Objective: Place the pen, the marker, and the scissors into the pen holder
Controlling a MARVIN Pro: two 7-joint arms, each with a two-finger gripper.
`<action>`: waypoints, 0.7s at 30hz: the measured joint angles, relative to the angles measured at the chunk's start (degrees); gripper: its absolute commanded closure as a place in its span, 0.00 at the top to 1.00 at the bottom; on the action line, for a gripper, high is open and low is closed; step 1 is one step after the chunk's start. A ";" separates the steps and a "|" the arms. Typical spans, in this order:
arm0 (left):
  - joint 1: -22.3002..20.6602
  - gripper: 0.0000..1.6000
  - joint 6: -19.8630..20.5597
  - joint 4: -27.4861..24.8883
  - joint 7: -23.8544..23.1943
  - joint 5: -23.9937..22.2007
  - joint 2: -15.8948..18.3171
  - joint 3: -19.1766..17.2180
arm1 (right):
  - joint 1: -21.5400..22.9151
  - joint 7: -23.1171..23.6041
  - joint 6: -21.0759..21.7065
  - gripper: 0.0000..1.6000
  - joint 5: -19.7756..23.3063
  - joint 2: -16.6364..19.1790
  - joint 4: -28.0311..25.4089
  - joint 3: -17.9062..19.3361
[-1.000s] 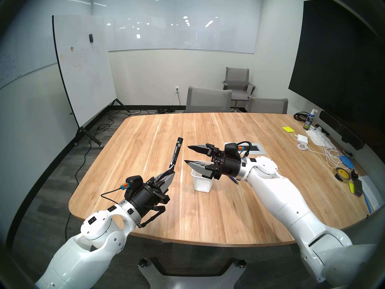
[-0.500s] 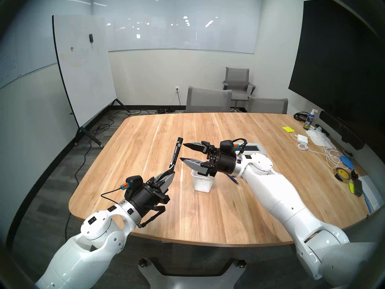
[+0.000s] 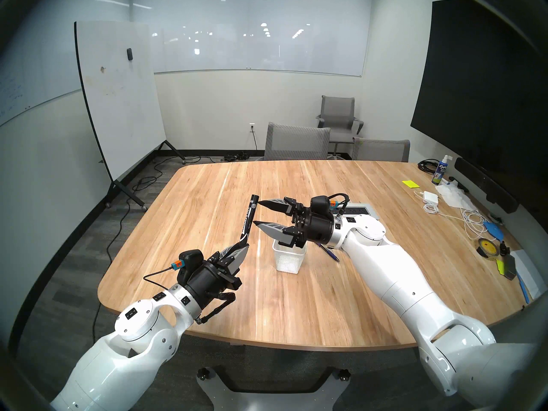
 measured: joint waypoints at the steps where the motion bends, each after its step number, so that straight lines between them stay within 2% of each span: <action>1: 0.00 0.00 0.00 0.00 0.00 0.00 0.00 0.00 | -0.01 -0.36 0.22 1.00 0.00 0.00 0.02 0.12; 21: 0.01 0.00 0.01 -0.02 0.00 0.02 -0.02 -0.01 | -0.07 -3.24 2.57 1.00 0.00 -0.06 1.45 1.05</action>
